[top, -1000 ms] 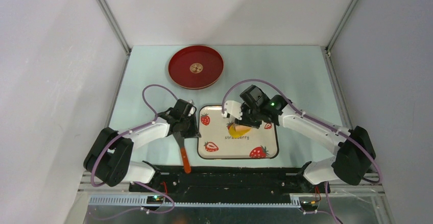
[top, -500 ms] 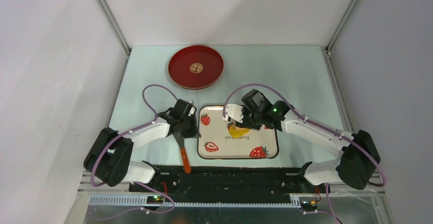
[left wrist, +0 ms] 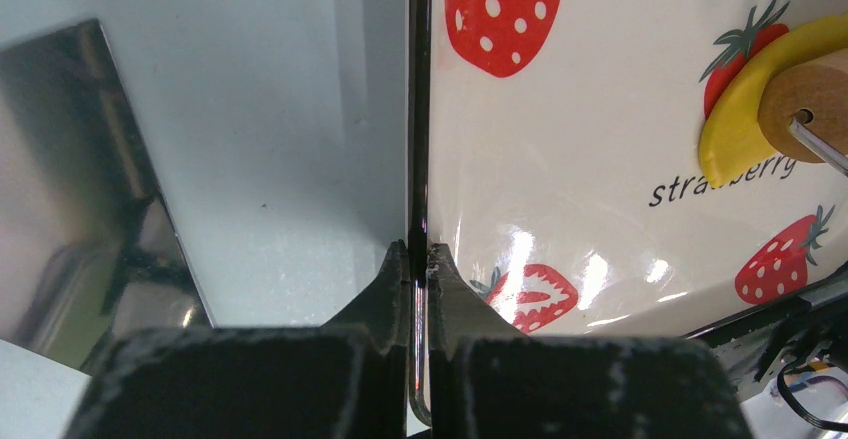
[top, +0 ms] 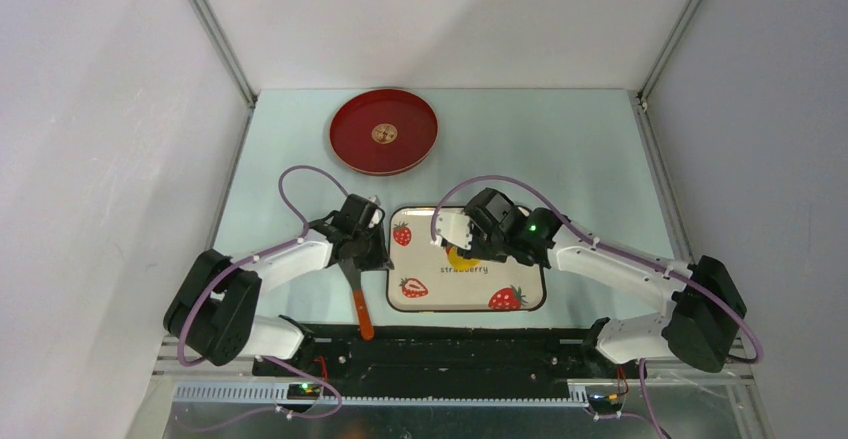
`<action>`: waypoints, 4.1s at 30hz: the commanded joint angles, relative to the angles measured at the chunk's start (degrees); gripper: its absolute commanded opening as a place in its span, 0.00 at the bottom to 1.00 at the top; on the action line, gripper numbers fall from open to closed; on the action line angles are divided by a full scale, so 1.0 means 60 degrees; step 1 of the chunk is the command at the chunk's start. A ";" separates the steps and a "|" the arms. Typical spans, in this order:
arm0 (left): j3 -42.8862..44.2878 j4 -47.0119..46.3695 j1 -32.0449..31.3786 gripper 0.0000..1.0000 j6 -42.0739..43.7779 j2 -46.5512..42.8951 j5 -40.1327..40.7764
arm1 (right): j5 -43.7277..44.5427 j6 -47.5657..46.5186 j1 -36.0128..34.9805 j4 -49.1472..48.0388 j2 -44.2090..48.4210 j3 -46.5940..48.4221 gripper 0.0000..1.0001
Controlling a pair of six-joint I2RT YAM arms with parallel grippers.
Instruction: Roll out the dumpling wrappers from the dough
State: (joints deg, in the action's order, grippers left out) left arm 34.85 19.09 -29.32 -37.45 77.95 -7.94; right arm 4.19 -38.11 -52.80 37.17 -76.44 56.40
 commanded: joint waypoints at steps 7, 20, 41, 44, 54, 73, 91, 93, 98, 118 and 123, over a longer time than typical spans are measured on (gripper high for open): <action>-0.0403 0.0977 0.0192 0.00 0.0566 0.0302 0.1286 | -0.1803 0.1040 -0.0362 0.2934 -0.0278 -0.0862 0.00; -0.0414 0.0970 0.0199 0.00 0.0559 0.0295 0.1285 | -0.2161 0.1150 -0.0682 0.3290 -0.0420 -0.1084 0.00; -0.0414 0.0978 0.0199 0.00 0.0558 0.0311 0.1282 | -0.2309 0.1032 -0.0728 0.3694 0.0002 -0.1073 0.00; -0.0404 0.0978 0.0199 0.00 0.0557 0.0316 0.1292 | -0.2019 0.1044 -0.0661 0.3758 0.0295 -0.1009 0.00; -0.0396 0.0978 0.0199 0.00 0.0570 0.0338 0.1280 | -0.1666 0.0932 0.0744 0.1750 0.3219 0.0048 0.00; -0.0359 0.0969 0.0199 0.00 0.0602 0.0399 0.1267 | -0.2465 -0.0442 0.1113 0.0937 0.0103 0.2156 0.00; -0.0389 0.0974 0.0199 0.00 0.0601 0.0361 0.1273 | -0.1291 -0.0335 0.0477 0.1415 -0.2598 0.2891 0.00; -0.0389 0.0970 0.0199 0.00 0.0595 0.0354 0.1277 | -0.1506 -0.0260 0.0581 0.1484 -0.2741 0.2892 0.00; -0.0389 0.0977 0.0200 0.00 0.0602 0.0353 0.1288 | -0.1683 -0.0239 0.0616 0.1780 -0.2975 0.2875 0.00; -0.0420 0.0971 0.0199 0.00 0.0569 0.0321 0.1292 | -0.2692 -0.0099 0.1220 0.0774 -0.3427 0.1968 0.00; -0.0418 0.0972 0.0200 0.00 0.0567 0.0316 0.1290 | -0.2751 -0.0074 0.1479 0.0574 -0.3530 0.1978 0.00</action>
State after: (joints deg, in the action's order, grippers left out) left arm 34.85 19.09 -29.32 -37.47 77.97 -7.94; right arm -14.44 -38.94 -45.80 36.60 -92.44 72.12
